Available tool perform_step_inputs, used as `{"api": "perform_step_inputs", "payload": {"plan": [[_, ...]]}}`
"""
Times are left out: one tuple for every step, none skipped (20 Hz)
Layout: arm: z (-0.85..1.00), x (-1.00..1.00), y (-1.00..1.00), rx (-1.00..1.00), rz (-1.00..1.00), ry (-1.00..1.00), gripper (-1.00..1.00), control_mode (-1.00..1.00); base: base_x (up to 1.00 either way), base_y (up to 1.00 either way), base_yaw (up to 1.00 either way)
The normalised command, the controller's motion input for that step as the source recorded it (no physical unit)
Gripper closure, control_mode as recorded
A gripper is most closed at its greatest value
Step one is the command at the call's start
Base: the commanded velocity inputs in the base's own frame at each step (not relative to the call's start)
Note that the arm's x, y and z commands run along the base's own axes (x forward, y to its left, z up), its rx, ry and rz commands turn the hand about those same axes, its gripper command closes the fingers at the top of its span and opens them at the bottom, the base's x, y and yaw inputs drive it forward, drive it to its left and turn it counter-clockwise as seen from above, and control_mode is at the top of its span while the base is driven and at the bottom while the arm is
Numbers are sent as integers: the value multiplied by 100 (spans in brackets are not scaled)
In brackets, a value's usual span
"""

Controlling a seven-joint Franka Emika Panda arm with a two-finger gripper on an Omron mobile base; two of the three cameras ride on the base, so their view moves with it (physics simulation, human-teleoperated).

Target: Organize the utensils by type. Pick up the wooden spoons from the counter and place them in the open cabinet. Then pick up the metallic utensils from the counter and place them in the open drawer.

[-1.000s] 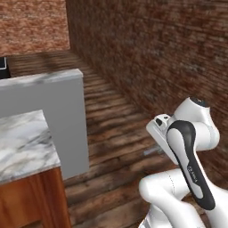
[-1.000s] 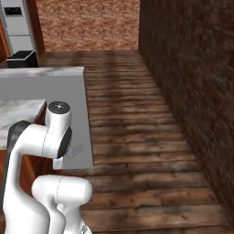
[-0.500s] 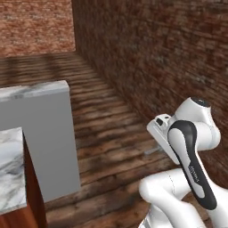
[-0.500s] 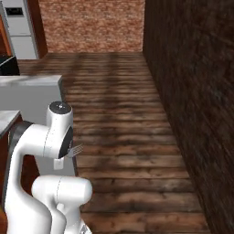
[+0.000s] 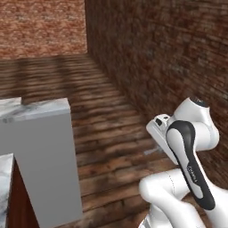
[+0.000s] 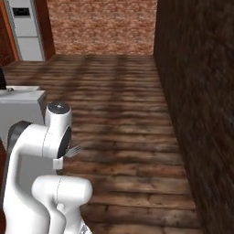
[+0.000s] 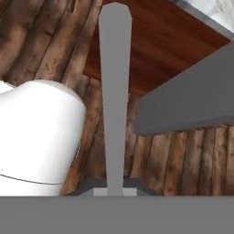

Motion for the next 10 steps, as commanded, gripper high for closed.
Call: {"api": "perform_step_inputs", "payload": {"plan": [[0, 0, 0, 0, 0, 0, 100, 100, 91, -63, 22], [0, 0, 0, 0, 0, 0, 100, 100, 91, -70, 22], [0, 0, 0, 0, 0, 0, 100, 100, 89, -73, 23], [0, 0, 0, 0, 0, 0, 100, 100, 90, -74, 22], [0, 0, 0, 0, 0, 0, 100, 100, 90, -71, 21], [0, 0, 0, 0, 0, 0, 100, 100, 91, -65, 21], [0, 0, 0, 0, 0, 0, 100, 100, 91, -64, 21], [0, 0, 0, 0, 0, 0, 100, 100, 91, -60, 21], [0, 0, 0, 0, 0, 0, 100, 100, 91, -54, 21], [0, 0, 0, 0, 0, 0, 100, 100, 92, -46, 21]]}}
